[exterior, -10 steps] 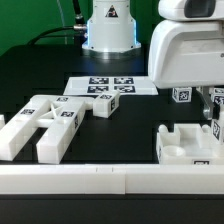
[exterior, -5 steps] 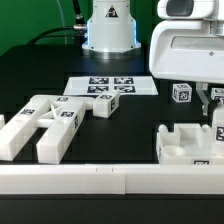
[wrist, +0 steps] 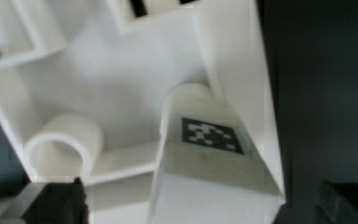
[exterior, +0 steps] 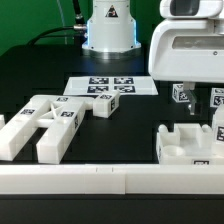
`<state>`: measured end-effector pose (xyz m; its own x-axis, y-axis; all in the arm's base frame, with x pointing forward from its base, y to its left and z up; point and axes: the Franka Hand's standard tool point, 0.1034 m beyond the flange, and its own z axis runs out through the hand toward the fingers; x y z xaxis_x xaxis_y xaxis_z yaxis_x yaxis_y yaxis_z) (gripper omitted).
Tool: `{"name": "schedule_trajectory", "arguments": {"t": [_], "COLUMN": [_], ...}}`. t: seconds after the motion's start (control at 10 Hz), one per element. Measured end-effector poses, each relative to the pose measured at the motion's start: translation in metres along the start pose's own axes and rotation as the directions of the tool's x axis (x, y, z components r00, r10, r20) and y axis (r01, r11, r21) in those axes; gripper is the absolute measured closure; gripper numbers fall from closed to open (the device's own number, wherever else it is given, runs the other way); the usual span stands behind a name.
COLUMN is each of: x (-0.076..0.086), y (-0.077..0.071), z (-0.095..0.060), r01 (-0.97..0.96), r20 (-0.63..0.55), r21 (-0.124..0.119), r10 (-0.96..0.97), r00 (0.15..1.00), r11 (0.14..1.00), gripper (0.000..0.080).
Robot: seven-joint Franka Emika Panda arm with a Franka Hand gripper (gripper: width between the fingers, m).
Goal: Assemble chair
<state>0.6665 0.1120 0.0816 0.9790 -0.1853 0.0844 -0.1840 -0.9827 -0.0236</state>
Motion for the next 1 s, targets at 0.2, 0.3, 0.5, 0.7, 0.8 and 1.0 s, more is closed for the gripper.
{"name": "schedule_trajectory", "arguments": {"t": [0.2,0.3,0.5,0.7,0.8,1.0], "x": [0.0023,0.0014,0.0006,0.0010,0.0008,0.0016], "y": [0.0018,0.0002,-0.0013,-0.0010,-0.0014,0.0002], "z": [-0.0002,0.0004,0.0007,0.0000,0.0000,-0.0001], "r01": [0.330,0.406,0.561,0.661,0.677,0.771], "r20": [0.005,0.005,0.008,0.016,0.016,0.020], "r21": [-0.003,-0.001,-0.002,-0.006,-0.006,-0.011], "r10": [-0.329,-0.406,-0.560,-0.661,-0.677,-0.771], "r00": [0.944,0.914,0.828,0.750,0.736,0.636], "r11": [0.944,0.914,0.828,0.750,0.736,0.636], "gripper": [0.0152,0.0151,0.0151,0.0151,0.0151,0.0151]}}
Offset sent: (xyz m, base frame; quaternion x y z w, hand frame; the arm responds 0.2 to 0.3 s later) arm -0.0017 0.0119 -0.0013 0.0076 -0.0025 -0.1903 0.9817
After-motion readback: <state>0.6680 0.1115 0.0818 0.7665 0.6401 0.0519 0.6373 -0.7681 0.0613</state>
